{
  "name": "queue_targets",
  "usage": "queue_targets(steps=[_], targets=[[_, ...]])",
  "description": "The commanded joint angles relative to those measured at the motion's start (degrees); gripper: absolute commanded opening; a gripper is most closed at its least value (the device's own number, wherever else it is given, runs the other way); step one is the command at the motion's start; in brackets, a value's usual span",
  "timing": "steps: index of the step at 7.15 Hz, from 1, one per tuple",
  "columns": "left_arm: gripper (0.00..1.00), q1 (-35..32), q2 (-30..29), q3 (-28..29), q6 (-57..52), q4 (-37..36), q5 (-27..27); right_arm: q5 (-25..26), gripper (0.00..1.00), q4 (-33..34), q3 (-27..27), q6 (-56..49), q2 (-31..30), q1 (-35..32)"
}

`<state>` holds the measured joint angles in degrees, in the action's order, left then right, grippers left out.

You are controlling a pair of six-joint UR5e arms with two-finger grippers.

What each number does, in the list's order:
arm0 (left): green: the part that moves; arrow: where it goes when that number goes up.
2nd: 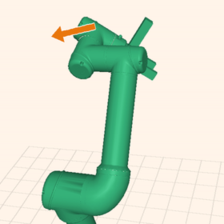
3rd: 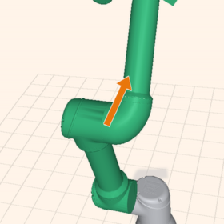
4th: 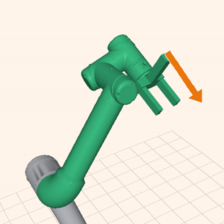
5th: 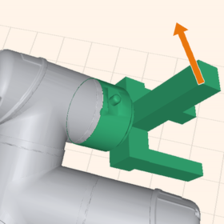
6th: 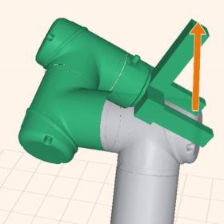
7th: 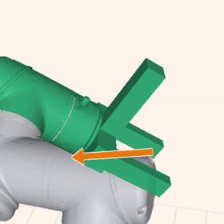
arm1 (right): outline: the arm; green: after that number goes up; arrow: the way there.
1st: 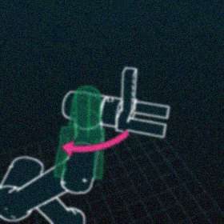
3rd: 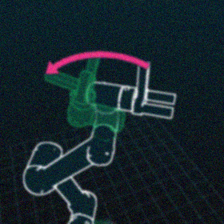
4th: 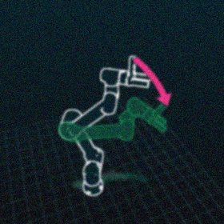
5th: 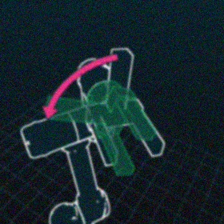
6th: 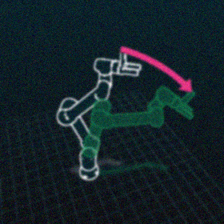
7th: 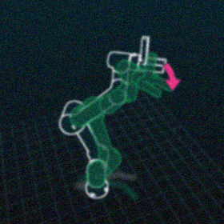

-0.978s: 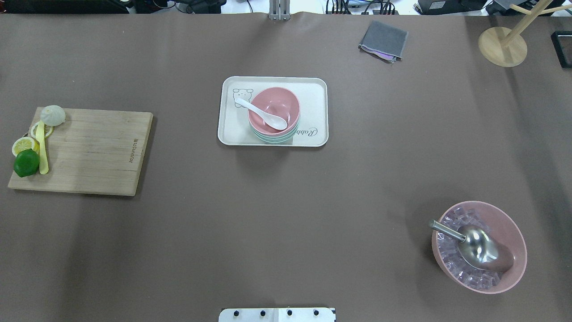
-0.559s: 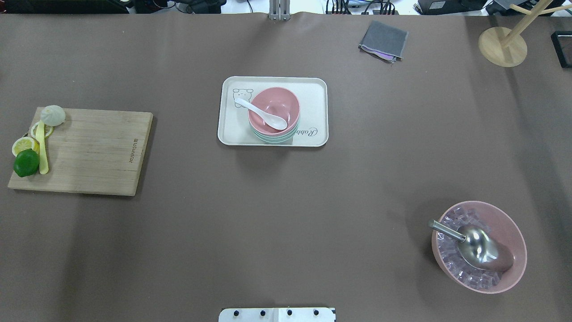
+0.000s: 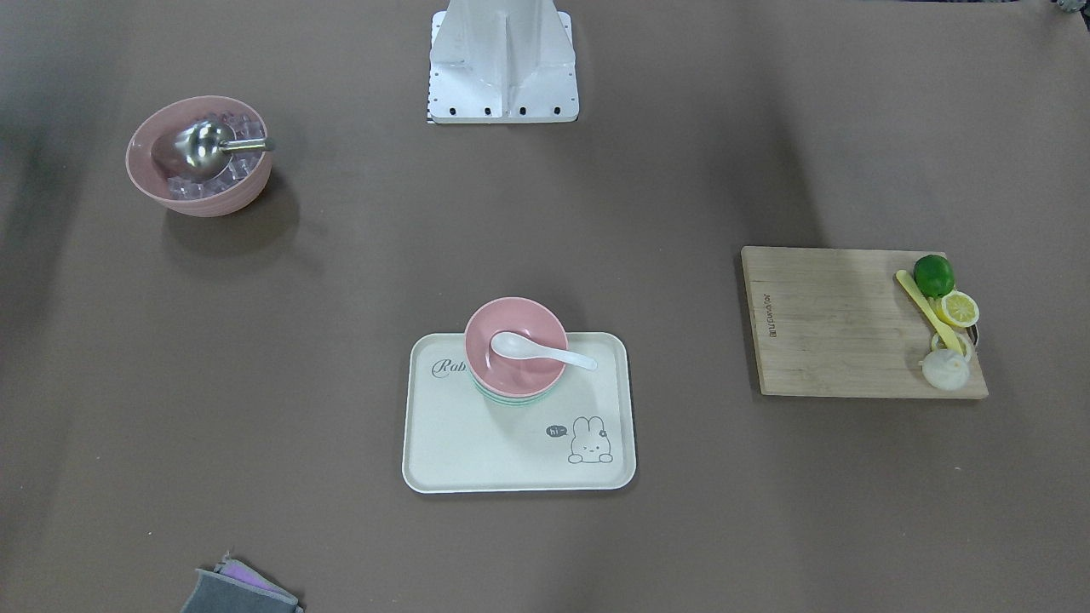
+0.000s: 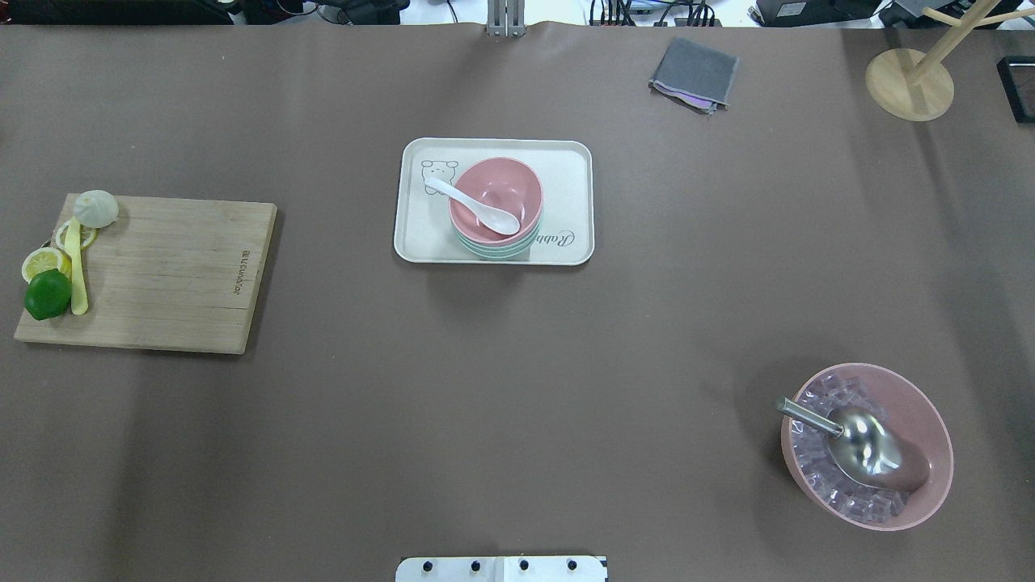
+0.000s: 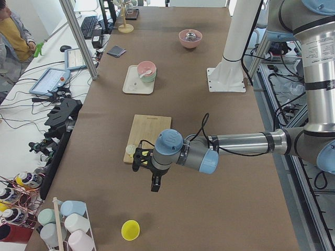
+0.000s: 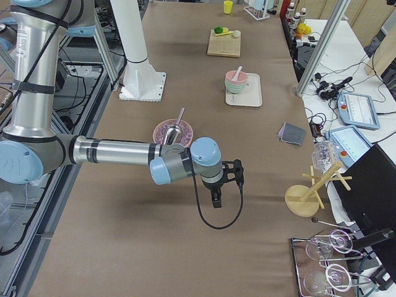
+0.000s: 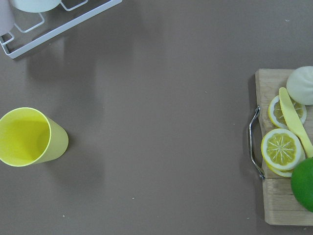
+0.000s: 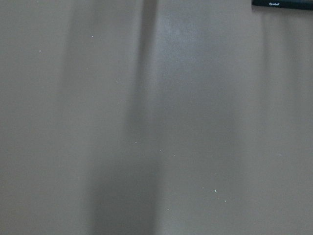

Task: Stack pink bowl on green and place spoon

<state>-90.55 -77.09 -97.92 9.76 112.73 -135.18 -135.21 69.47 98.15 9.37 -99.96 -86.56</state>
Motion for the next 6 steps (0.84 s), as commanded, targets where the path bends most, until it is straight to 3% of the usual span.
queue_targets(steps=[1, 6], targets=[[0.98, -0.06, 0.09, -0.17, 0.0, -0.14, -3.33, -0.23, 1.0, 0.06, 0.29, 0.03, -0.67, 0.43], [0.98, 0.03, 0.27, -0.17, 0.0, -0.05, -3.59, -0.32, 1.0, 0.06, 0.29, 0.03, -1.29, 0.52]])
